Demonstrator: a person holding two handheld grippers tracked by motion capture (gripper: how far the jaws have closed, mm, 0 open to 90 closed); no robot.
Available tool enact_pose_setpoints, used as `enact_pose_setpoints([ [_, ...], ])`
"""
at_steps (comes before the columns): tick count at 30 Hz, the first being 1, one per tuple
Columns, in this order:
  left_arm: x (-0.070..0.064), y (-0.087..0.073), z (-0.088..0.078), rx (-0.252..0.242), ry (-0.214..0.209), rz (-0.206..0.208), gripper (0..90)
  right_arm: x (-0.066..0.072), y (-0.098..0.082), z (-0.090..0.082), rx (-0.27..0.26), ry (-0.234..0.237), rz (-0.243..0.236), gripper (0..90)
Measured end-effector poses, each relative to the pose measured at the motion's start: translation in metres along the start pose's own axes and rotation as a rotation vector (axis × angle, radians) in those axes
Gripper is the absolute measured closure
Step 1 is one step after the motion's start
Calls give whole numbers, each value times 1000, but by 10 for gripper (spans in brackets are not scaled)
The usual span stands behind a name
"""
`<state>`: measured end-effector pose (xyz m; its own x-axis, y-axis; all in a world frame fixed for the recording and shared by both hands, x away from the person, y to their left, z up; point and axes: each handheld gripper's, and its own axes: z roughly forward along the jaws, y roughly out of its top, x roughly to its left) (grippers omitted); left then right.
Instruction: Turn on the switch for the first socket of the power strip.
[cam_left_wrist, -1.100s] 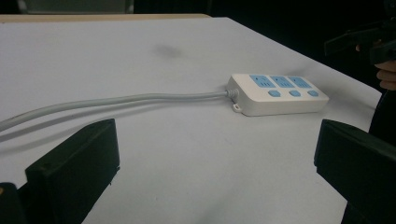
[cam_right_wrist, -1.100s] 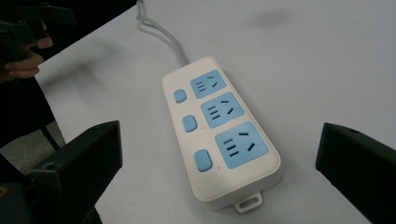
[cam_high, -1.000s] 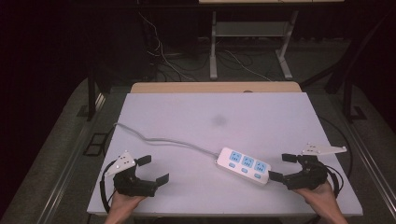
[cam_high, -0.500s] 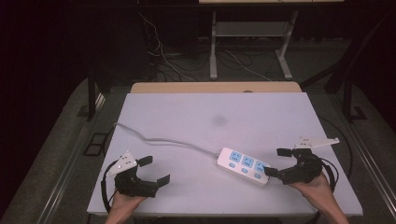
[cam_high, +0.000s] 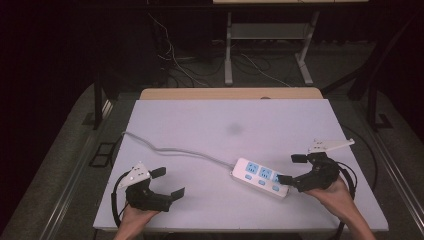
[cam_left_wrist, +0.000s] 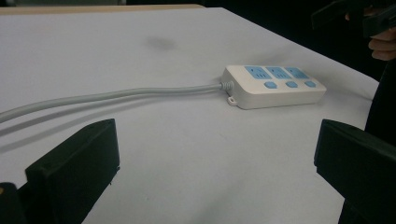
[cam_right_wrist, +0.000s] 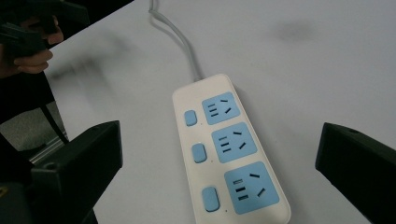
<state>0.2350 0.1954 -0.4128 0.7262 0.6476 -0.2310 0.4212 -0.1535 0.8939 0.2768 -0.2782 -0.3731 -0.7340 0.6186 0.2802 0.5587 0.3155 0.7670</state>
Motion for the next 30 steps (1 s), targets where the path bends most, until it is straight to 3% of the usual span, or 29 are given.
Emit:
enact_pose_setpoints([
  [30, -5, 1, 13, -1, -6, 10, 0, 5, 40, 25, 109, 38, -83, 5],
])
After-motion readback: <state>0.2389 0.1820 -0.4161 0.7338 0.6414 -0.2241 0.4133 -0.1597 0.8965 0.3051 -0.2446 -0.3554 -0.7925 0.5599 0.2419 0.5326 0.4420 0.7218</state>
